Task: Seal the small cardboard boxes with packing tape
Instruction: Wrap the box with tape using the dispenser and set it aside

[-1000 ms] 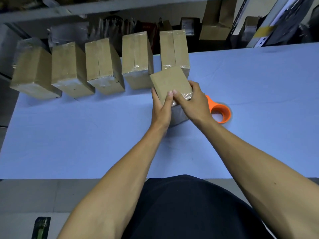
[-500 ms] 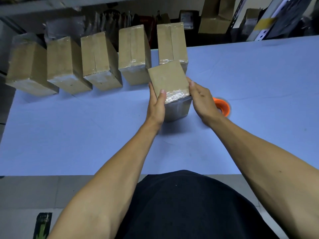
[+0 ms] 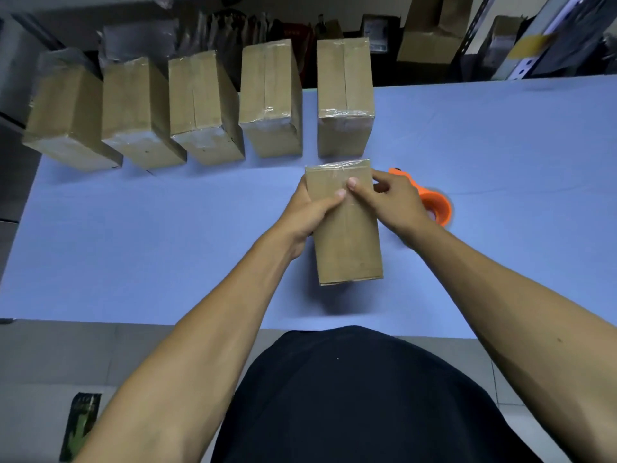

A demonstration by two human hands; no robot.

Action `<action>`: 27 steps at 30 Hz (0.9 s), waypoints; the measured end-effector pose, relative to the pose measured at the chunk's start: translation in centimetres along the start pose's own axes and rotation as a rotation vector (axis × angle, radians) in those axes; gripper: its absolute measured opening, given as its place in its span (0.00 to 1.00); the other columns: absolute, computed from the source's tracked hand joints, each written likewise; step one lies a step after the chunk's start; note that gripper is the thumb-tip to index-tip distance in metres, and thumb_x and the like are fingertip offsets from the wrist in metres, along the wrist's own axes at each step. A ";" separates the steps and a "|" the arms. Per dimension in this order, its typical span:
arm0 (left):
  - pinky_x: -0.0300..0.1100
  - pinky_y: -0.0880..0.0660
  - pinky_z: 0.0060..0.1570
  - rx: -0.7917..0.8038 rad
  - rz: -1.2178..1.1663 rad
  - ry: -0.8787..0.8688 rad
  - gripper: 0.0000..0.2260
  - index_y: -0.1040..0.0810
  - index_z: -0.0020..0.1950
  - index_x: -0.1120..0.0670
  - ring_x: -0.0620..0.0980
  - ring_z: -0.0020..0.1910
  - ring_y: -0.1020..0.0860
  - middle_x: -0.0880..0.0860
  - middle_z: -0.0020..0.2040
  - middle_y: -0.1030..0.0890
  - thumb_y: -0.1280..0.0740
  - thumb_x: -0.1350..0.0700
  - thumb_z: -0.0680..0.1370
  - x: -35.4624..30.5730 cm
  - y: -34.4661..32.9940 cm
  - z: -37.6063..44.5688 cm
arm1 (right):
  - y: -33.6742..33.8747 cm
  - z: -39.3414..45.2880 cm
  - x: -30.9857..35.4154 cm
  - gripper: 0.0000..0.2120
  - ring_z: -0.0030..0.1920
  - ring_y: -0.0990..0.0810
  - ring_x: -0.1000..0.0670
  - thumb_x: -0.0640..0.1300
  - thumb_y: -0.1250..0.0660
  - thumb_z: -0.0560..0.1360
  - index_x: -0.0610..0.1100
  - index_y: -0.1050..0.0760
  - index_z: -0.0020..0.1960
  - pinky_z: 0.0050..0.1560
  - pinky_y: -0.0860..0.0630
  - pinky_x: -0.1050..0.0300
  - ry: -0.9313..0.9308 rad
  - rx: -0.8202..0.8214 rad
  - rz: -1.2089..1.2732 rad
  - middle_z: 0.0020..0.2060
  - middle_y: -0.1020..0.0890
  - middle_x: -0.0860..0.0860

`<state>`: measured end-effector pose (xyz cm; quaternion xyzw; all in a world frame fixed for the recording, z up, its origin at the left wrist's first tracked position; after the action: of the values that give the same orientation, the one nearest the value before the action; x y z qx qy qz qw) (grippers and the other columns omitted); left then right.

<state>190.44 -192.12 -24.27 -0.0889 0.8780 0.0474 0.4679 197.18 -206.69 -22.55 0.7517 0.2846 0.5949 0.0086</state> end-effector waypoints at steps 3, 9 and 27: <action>0.40 0.20 0.40 -0.042 -0.017 0.060 0.21 0.30 0.69 0.50 0.49 0.55 0.17 0.50 0.61 0.18 0.29 0.50 0.78 3.0 -0.3 1.0 | -0.9 0.0 -2.0 0.15 0.47 0.16 0.52 0.63 0.36 0.77 0.55 0.18 0.53 0.52 0.20 0.50 -0.081 -0.046 -0.105 0.44 0.14 0.55; 0.47 0.38 0.74 -0.237 0.445 -0.072 0.42 0.51 0.81 0.51 0.52 0.76 0.37 0.52 0.79 0.38 0.29 0.45 0.75 1.6 0.8 1.5 | -2.1 -0.5 -3.1 0.16 0.48 0.18 0.60 0.46 0.32 0.78 0.56 0.24 0.64 0.49 0.24 0.64 -0.115 0.188 0.043 0.53 0.16 0.57; 0.46 0.31 0.56 -0.439 0.684 0.072 0.31 0.35 0.74 0.48 0.57 0.65 0.27 0.54 0.67 0.29 0.35 0.35 0.76 1.4 6.2 -1.1 | 3.2 -0.7 -4.5 0.29 0.56 0.22 0.49 0.56 0.27 0.73 0.46 0.31 0.69 0.57 0.27 0.55 -0.247 -0.231 -0.050 0.53 0.22 0.51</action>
<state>187.52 -186.38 -24.85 0.1091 0.8417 0.3835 0.3641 197.25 -211.55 -25.24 0.8058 0.2297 0.5262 0.1450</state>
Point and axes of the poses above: each hand's wrist, its own z-axis towards the middle knuckle, its own y-axis out of the back of the hand, x = y × z, the point moved 9 cm from there along z, towards the middle knuckle
